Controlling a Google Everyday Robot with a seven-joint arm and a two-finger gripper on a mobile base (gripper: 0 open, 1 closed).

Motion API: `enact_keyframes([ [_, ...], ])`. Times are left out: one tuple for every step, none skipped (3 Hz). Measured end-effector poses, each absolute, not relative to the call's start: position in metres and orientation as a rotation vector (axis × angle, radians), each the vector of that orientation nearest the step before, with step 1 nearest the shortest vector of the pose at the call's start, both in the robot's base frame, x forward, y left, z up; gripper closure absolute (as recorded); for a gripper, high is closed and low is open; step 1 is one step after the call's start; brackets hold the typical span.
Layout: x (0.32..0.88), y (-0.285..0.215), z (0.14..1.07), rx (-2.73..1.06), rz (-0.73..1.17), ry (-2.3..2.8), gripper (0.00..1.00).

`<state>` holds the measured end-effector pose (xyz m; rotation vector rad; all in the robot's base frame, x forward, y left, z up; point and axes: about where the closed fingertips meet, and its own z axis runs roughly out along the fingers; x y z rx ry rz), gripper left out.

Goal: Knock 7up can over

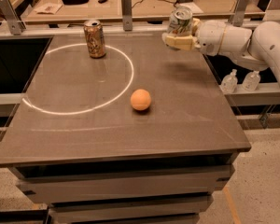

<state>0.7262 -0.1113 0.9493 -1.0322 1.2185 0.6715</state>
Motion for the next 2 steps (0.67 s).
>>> enact_keyframes([
  [0.712, -0.107, 0.955, -1.165, 0.564, 1.058, 1.0],
  [0.701, -0.105, 0.957, -1.295, 0.436, 0.926, 1.0],
])
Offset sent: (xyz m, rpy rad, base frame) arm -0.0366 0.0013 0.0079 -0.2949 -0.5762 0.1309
